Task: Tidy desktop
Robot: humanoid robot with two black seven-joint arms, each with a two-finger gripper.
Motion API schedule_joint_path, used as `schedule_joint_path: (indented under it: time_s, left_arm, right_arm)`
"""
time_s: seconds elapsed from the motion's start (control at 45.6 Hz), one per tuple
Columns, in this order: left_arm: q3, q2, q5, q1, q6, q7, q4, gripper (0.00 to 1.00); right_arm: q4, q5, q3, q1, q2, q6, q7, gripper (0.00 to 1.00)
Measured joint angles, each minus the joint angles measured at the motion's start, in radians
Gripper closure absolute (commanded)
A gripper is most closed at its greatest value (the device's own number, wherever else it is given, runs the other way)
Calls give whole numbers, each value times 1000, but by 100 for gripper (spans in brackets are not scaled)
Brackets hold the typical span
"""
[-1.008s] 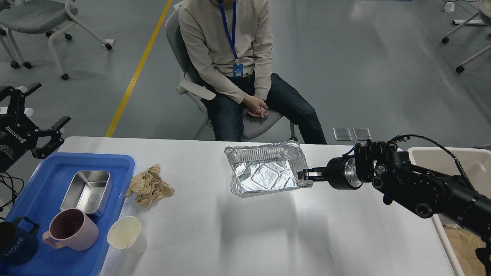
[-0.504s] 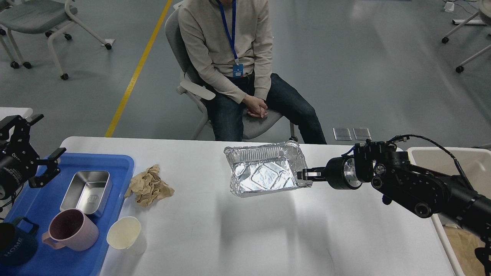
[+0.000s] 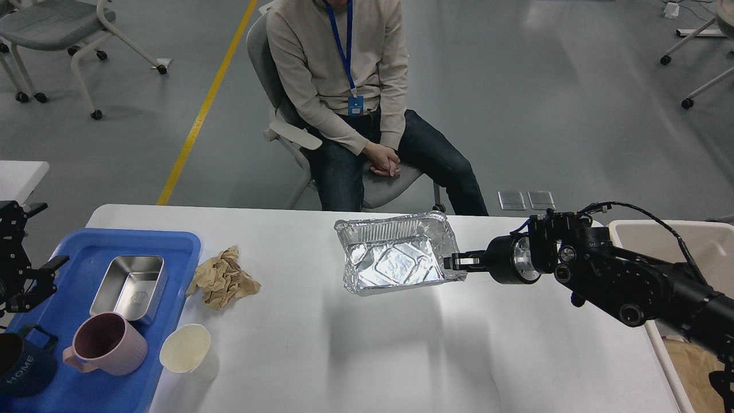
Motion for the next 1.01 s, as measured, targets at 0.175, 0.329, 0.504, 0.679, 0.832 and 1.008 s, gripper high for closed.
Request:
schedule_joint_path:
  time_s: [0.175, 0.329, 0.504, 0.679, 0.832, 1.008]
  left_arm:
    - [-8, 8, 38, -5, -6, 116, 0, 4]
    - [-53, 8, 123, 1, -61, 60, 0, 4]
    - [-70, 32, 239, 4, -79, -14, -22, 4]
    - [-55, 91, 354, 16, -56, -19, -92, 4]
    - [-31, 182, 384, 62, -41, -19, -154, 4]
    - [8, 243, 399, 77, -16, -42, -173, 4]
  right_arm:
    - [0, 0, 0, -5, -1, 0, 0, 100]
    - [-1, 0, 2, -6, 3, 0, 1, 100]
    - [-1, 0, 2, -7, 2, 0, 1, 100]
    - [-2, 0, 2, -7, 2, 0, 1, 100]
    - [-3, 0, 2, -8, 4, 0, 1, 100]
    - [-3, 0, 0, -9, 4, 0, 1, 100]
